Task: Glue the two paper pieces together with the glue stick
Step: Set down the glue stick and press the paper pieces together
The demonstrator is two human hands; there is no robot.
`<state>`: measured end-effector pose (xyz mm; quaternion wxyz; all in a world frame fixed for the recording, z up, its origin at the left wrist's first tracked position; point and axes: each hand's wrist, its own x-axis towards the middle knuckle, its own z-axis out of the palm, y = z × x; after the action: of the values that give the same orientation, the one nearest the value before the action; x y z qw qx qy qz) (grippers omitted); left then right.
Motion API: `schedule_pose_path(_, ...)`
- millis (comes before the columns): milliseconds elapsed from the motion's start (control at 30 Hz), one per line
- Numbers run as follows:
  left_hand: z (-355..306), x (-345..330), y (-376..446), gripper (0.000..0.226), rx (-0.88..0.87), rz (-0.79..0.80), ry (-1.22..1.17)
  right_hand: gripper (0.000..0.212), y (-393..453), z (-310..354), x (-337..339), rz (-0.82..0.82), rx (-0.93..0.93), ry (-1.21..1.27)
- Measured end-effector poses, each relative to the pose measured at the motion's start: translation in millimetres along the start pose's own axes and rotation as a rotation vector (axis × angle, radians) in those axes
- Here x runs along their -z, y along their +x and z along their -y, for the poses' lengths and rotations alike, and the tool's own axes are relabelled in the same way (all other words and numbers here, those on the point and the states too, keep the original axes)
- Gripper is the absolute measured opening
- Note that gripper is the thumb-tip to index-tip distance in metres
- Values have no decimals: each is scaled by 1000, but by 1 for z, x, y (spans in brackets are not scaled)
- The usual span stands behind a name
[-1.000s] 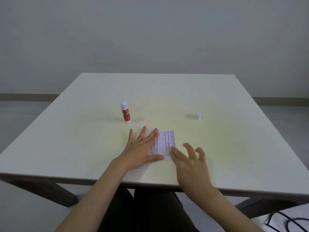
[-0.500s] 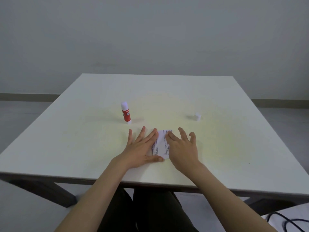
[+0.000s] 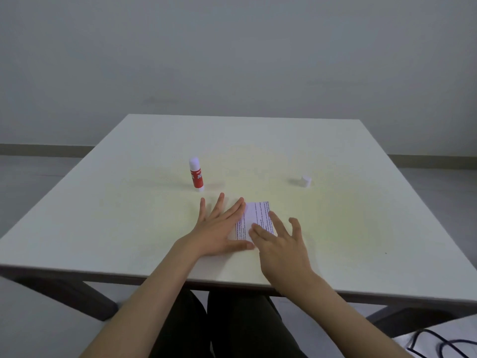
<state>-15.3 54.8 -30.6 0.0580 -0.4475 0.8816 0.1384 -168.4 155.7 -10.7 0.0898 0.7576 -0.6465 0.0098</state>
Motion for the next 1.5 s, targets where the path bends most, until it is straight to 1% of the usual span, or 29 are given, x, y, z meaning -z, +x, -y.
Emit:
schedule_pose_path(100, -1, 1, -1, 102, 3, 5, -39, 54, 28, -6, -14, 106, 44, 99)
schedule_pose_path(200, 0, 1, 0, 102, 8, -2, -63, 65, 50, -10, -21, 114, 36, 93)
schedule_pose_path(367, 2, 0, 1, 105, 6, -3, -75, 68, 55, -12, -26, 115, 42, 107)
schedule_pose_path(467, 6, -3, 0, 97, -23, -33, -78, 63, 45, -11, -28, 101, 43, 102)
schedule_pose_path(533, 8, -1, 1, 91, -36, 2, -108, 59, 38, -9, -29, 83, 34, 117)
schedule_pose_path(633, 12, 4, 2, 95, -45, 88, -139, 57, 31, -8, -32, 67, 20, 160)
schedule_pose_path(733, 14, 6, 2, 86, -63, 103, -175, 56, 28, -7, -30, 52, 14, 180)
schedule_pose_path(900, 19, 8, 3, 97, -59, 106, -82, 53, 19, -3, -22, 37, -9, 162)
schedule_pose_path(1033, 22, 6, 3, 105, -45, 54, -65, 49, 11, 3, -6, -49, 128, 150)
schedule_pose_path(1100, 23, 4, 3, 105, -53, 28, -43, 48, 10, 7, -7, -91, 136, 128)
schedule_pose_path(1167, 24, 4, 4, 108, -55, 25, -53, 47, 17, 5, -8, -41, 143, 128)
schedule_pose_path(1267, 25, 4, 4, 110, -56, 13, -95, 51, 39, -2, -13, 52, 143, 214)
schedule_pose_path(1400, 25, 3, 3, 110, -47, -6, -121, 53, 59, -2, -15, 64, 108, 198)
schedule_pose_path(1500, 24, 4, 3, 109, -31, 3, -101, 51, 51, 1, -13, 58, 104, 167)
